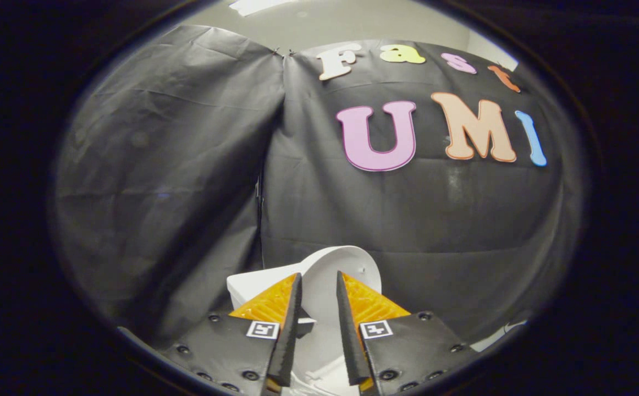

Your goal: Open the toilet lid.

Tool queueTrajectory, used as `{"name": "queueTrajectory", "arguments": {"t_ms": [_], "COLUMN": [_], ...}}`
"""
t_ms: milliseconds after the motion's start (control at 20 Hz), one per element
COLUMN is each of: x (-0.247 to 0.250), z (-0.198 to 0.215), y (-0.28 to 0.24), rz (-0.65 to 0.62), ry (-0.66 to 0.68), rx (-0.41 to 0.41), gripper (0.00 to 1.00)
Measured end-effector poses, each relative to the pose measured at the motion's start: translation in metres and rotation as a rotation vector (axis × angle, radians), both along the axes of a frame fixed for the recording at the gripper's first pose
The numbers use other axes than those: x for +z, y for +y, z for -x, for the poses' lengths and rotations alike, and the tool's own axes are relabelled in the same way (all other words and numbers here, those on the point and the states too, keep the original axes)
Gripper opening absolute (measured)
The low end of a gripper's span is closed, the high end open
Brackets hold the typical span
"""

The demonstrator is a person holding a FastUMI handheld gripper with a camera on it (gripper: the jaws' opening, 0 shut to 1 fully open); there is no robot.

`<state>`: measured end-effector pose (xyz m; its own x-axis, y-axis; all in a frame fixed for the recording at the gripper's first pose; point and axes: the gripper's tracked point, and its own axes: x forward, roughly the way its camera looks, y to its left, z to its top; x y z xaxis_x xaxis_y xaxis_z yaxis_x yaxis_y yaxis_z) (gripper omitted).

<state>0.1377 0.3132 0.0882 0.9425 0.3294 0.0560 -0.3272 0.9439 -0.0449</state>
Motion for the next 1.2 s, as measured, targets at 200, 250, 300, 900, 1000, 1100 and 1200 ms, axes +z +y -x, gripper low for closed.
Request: {"name": "queueTrajectory", "arguments": {"t_ms": [200,250,300,900,1000,1100,1200], "x": [-0.008,-0.016,-0.021,-0.097,-0.105,-0.106,-0.098], "z": [0.027,0.039,0.048,0.114,0.115,0.114,0.111], "y": [-0.071,-0.082,-0.100,-0.282,-0.290,-0.301,-0.306], "rz": [-0.052,-0.071,-0.081,-0.018,0.026,0.049,0.062], "ry": [0.029,0.058,0.071,0.193,0.211,0.213,0.174], "rx": [-0.035,-0.019,-0.037,-0.375,-0.362,-0.361,-0.350], "gripper": [0.42,0.42,0.42,0.47,0.48,0.49,0.50]}}
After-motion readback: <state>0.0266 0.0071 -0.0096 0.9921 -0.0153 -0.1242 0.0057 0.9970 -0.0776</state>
